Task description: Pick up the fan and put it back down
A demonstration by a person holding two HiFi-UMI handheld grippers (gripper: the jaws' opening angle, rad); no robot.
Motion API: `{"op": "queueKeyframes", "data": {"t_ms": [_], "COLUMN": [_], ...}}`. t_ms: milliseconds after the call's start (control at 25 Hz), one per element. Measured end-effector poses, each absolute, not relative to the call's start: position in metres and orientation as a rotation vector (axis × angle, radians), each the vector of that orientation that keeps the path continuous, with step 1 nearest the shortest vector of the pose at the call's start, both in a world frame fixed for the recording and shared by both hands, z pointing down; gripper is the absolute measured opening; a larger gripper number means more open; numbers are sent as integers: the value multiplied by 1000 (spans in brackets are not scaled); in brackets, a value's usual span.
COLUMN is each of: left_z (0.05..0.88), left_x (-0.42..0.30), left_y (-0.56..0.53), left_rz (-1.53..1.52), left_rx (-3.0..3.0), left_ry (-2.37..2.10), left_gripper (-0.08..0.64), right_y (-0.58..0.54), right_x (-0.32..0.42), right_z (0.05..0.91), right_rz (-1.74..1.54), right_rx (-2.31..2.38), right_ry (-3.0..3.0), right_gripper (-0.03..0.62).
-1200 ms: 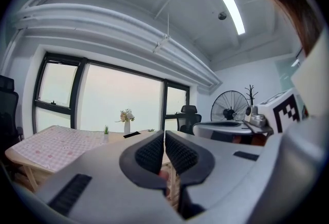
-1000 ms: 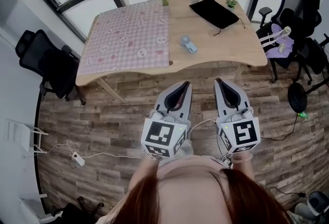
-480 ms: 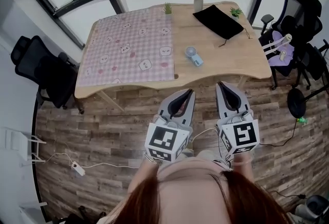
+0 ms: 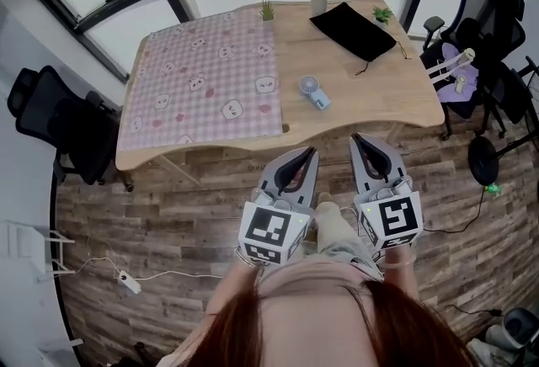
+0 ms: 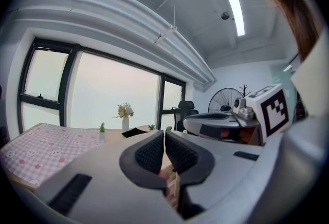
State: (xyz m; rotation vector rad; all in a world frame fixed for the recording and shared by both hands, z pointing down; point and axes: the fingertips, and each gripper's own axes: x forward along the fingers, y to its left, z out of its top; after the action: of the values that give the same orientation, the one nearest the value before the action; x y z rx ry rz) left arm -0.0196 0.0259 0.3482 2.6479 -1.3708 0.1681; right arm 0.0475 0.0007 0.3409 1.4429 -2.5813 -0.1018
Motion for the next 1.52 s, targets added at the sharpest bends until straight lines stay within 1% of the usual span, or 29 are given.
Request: {"op": "queueKeyframes", "data": {"t_ms": [720, 1320, 1400, 1520], "left_z": [382, 408, 412, 416], "left_x": [-18, -14, -14, -15], "left_y": [-69, -148, -154, -164], "left_rz": [244, 230, 242, 254], "left_rx": [2622, 2550, 2539, 2533], "left_ry": [-1356, -1360, -1362, -1362], "left_gripper": [12, 12, 12, 12], "right_y": [-103, -184, -189, -200], "right_x": [43, 34, 30, 27], "right_z": [379, 410, 417, 425], "right_rz": [-20, 29, 54, 64], "right_rx": [1363, 1229, 1190, 1162], "right_ry": [-2572, -2581, -2580, -2568], "right_gripper": [-3, -3, 40, 46]}}
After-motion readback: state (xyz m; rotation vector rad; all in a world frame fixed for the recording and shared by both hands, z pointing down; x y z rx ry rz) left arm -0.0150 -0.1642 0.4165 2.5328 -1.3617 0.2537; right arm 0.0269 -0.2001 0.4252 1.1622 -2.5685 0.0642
